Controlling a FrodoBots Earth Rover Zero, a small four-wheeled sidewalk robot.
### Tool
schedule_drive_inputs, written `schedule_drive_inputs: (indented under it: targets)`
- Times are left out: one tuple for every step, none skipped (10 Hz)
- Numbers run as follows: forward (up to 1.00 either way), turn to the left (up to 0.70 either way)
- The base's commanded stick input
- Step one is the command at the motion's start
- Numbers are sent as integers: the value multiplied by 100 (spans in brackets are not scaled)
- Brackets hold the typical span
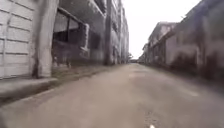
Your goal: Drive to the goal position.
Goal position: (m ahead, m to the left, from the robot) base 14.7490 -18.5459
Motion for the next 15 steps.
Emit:
schedule_drive_inputs:
  targets:
    - [100,-6]
    - [100,-22]
    - [100,-27]
    - [100,0]
    - [100,0]
    - [100,0]
    - [100,0]
    - [100,0]
    - [100,-7]
    - [100,-23]
    - [100,-27]
    - [100,-20]
    - [100,-4]
    - [100,0]
    - [100,0]
